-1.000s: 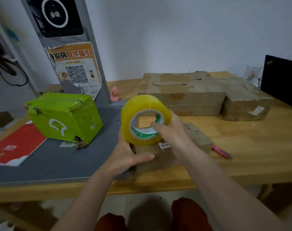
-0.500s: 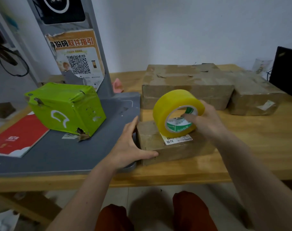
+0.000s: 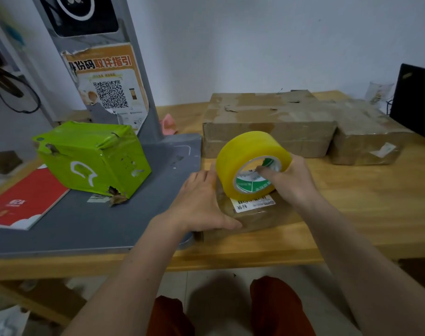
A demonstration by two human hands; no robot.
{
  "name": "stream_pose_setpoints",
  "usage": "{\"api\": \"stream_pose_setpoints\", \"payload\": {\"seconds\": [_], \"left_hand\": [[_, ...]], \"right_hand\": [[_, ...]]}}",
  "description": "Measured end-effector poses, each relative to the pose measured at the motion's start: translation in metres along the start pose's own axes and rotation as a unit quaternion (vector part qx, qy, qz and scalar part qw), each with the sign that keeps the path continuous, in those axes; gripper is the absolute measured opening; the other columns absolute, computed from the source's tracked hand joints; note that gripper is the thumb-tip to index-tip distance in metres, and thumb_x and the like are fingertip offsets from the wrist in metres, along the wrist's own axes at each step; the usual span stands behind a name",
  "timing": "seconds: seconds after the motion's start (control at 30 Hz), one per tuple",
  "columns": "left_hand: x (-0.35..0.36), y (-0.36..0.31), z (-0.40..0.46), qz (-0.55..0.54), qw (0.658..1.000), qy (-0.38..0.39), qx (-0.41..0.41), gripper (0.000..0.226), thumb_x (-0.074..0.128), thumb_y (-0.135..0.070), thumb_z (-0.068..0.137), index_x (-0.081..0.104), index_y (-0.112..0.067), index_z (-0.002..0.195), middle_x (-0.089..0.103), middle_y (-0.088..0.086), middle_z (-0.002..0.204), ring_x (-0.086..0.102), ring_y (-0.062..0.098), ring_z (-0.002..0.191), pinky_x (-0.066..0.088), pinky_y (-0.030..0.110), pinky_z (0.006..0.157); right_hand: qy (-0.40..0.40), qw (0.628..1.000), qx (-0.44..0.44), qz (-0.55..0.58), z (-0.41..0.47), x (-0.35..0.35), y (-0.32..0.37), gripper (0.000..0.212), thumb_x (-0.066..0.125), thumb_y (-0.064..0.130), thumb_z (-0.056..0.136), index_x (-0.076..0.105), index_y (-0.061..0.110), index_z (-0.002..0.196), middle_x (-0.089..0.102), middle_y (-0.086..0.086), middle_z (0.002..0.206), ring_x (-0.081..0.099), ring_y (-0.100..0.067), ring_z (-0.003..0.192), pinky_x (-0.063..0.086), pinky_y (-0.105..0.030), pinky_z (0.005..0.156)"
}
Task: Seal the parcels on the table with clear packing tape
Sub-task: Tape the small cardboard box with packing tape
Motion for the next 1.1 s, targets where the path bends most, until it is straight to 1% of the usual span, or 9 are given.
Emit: {"api": "stream_pose_setpoints", "payload": {"seconds": [0.17, 0.27, 0.37, 0.47, 0.63, 0.77, 0.9, 1.0, 1.1], "left_hand": [[0.003, -0.001, -0.006, 0.036, 0.999, 0.022, -0.01, 0.145, 0.08, -0.07, 0.056, -0.008, -0.018, 0.158, 0.024, -0.006, 0.151, 0.017, 0.017, 0.141, 0.025, 0.037, 0.119], [0.008, -0.001, -0.002, 0.026, 0.998, 0.053, -0.027, 0.146, 0.081, -0.068, 0.058, -0.015, -0.019, 0.156, 0.02, -0.004, 0.155, 0.014, 0.02, 0.143, 0.023, 0.04, 0.119], [0.011, -0.001, 0.001, 0.047, 0.995, 0.081, -0.045, 0.144, 0.08, -0.068, 0.061, -0.017, -0.021, 0.156, 0.021, 0.001, 0.156, 0.016, 0.025, 0.144, 0.017, 0.047, 0.121], [0.011, -0.012, 0.008, 0.122, 0.986, 0.097, -0.054, 0.138, 0.076, -0.076, 0.058, -0.002, -0.02, 0.157, 0.029, 0.008, 0.151, 0.019, 0.031, 0.145, 0.002, 0.051, 0.123], [0.017, -0.027, 0.014, 0.075, 0.997, 0.027, -0.022, 0.12, 0.075, -0.077, 0.058, 0.022, -0.022, 0.15, 0.039, 0.001, 0.138, 0.033, 0.022, 0.13, 0.029, 0.035, 0.113], [0.02, -0.023, 0.013, 0.072, 0.997, 0.035, -0.021, 0.139, 0.072, -0.078, 0.06, -0.007, -0.021, 0.158, 0.033, 0.001, 0.146, 0.028, 0.023, 0.137, 0.018, 0.037, 0.117], [0.021, -0.026, 0.014, 0.077, 0.995, 0.049, -0.028, 0.141, 0.071, -0.079, 0.061, -0.018, -0.023, 0.156, 0.028, 0.002, 0.151, 0.024, 0.024, 0.142, 0.012, 0.037, 0.119], [0.022, -0.027, 0.017, 0.095, 0.992, 0.072, -0.035, 0.141, 0.07, -0.079, 0.063, -0.021, -0.024, 0.155, 0.028, 0.006, 0.15, 0.023, 0.027, 0.14, 0.013, 0.04, 0.119], [0.025, -0.037, 0.023, 0.106, 0.989, 0.088, -0.047, 0.141, 0.071, -0.08, 0.061, -0.021, -0.028, 0.154, 0.03, 0.009, 0.147, 0.025, 0.031, 0.138, 0.015, 0.045, 0.118]], "right_hand": [[-0.028, 0.999, -0.015, -0.043, 0.01, -0.034, 0.003, 0.017, 0.073, 0.012, 0.084, 0.067, 0.008, 0.1, 0.069, -0.011, 0.098, 0.064, -0.028, 0.092, 0.053, -0.042, 0.083], [-0.058, 0.998, 0.02, -0.026, 0.006, -0.044, -0.01, 0.027, 0.078, 0.022, 0.081, 0.061, 0.014, 0.101, 0.067, -0.01, 0.101, 0.064, -0.026, 0.091, 0.055, -0.046, 0.084], [-0.035, 0.998, 0.04, -0.043, 0.0, -0.03, -0.019, 0.04, 0.084, 0.036, 0.071, 0.062, 0.013, 0.097, 0.069, -0.007, 0.095, 0.066, -0.025, 0.084, 0.057, -0.047, 0.078], [0.007, 0.997, 0.026, -0.079, 0.003, -0.017, -0.018, 0.031, 0.081, 0.035, 0.075, 0.07, 0.014, 0.095, 0.073, -0.005, 0.09, 0.068, -0.024, 0.086, 0.056, -0.05, 0.082], [-0.03, 0.995, 0.009, -0.096, 0.01, -0.018, -0.022, 0.028, 0.069, 0.031, 0.088, 0.061, 0.017, 0.111, 0.066, -0.004, 0.108, 0.061, -0.025, 0.103, 0.05, -0.044, 0.088], [-0.08, 0.996, 0.019, -0.03, 0.017, -0.049, -0.027, 0.023, 0.068, 0.018, 0.088, 0.052, 0.011, 0.103, 0.06, -0.008, 0.098, 0.061, -0.031, 0.096, 0.054, -0.055, 0.081], [-0.133, 0.991, 0.023, 0.02, 0.014, -0.075, -0.03, 0.018, 0.067, 0.018, 0.09, 0.054, 0.012, 0.1, 0.061, -0.012, 0.102, 0.061, -0.028, 0.091, 0.054, -0.041, 0.066], [-0.102, 0.992, 0.06, 0.05, 0.012, -0.059, -0.042, 0.011, 0.068, 0.017, 0.088, 0.065, 0.012, 0.097, 0.068, -0.015, 0.102, 0.064, -0.03, 0.095, 0.053, -0.046, 0.08], [-0.068, 0.989, 0.1, 0.088, 0.008, -0.046, -0.051, 0.008, 0.068, 0.021, 0.09, 0.065, 0.024, 0.083, 0.069, -0.005, 0.091, 0.065, -0.021, 0.089, 0.052, -0.041, 0.082]]}}
Point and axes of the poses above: each hand's wrist, its own z-axis towards the middle knuckle, its own x-axis out of the palm, y = z × x, the point moved 7 cm from there along z, towards the middle knuckle
